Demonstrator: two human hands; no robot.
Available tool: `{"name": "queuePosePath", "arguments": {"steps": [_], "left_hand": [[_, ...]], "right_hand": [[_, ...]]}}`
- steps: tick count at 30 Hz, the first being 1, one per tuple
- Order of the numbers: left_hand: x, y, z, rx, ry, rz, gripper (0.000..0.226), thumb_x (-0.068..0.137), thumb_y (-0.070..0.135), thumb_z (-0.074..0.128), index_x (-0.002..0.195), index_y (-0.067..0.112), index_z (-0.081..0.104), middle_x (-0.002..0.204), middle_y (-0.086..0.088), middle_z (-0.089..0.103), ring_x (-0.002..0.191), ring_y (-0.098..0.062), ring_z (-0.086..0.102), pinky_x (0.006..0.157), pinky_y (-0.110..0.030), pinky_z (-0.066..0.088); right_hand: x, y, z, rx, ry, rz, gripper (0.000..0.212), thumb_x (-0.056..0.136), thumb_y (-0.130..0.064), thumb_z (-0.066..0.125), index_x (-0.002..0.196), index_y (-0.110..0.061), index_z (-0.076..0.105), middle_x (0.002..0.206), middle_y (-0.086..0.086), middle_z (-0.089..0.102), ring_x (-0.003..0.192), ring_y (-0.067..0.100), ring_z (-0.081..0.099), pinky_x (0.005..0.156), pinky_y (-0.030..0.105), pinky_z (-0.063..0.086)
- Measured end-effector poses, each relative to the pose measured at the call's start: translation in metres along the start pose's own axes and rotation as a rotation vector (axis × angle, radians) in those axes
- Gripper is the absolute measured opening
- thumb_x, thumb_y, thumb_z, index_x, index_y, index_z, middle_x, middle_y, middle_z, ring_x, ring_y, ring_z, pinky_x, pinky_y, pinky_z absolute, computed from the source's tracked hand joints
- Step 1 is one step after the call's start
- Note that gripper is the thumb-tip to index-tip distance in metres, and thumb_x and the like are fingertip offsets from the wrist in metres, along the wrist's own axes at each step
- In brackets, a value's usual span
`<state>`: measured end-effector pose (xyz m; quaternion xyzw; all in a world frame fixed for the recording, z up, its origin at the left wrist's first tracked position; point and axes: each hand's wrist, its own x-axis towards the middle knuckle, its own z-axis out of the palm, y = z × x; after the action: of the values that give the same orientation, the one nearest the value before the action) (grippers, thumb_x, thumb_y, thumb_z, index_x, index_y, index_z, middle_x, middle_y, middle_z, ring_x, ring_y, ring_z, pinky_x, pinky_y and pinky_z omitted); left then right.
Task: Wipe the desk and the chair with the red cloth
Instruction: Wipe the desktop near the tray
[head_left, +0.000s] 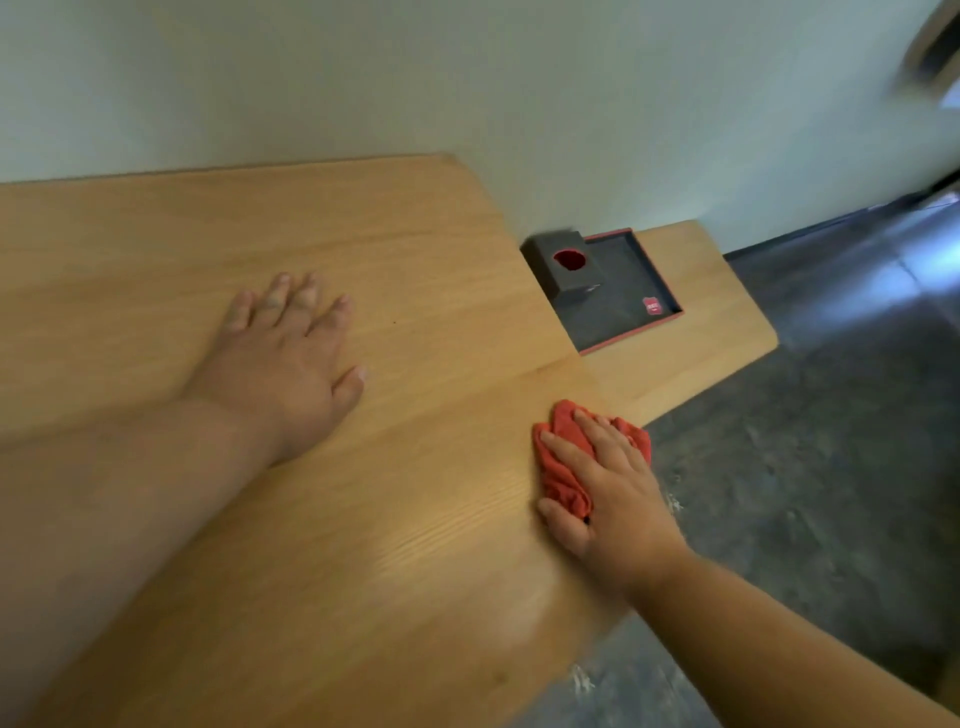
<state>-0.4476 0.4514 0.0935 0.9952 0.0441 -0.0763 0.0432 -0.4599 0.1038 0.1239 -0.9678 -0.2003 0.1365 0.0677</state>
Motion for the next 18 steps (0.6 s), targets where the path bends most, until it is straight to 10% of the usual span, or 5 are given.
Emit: {"name": "queuePosePath", "arguments": {"steps": [7, 18], "left_hand": [[0.005, -0.002, 0.003, 0.016, -0.009, -0.013, 0.098, 0.075, 0.081, 0.001, 0.155, 0.025, 0.002, 0.167, -0.008, 0.0, 0.152, -0.028, -0.001, 0.121, -0.048, 0.002], [0.006, -0.002, 0.005, 0.003, 0.016, -0.012, 0.101, 0.072, 0.084, 0.004, 0.155, 0.027, -0.002, 0.166, -0.008, -0.005, 0.152, -0.027, -0.006, 0.12, -0.049, -0.002]], "right_hand": [[0.018, -0.012, 0.006, -0.035, 0.041, 0.068, 0.081, 0.08, -0.081, 0.043, 0.15, -0.05, 0.019, 0.166, -0.001, 0.012, 0.151, 0.023, 0.002, 0.121, 0.044, -0.001], [0.273, -0.093, -0.028, -0.137, 0.148, -0.02, 0.088, 0.07, -0.087, 0.029, 0.149, -0.047, 0.028, 0.163, 0.007, 0.022, 0.149, 0.032, 0.018, 0.121, 0.049, 0.011]]}}
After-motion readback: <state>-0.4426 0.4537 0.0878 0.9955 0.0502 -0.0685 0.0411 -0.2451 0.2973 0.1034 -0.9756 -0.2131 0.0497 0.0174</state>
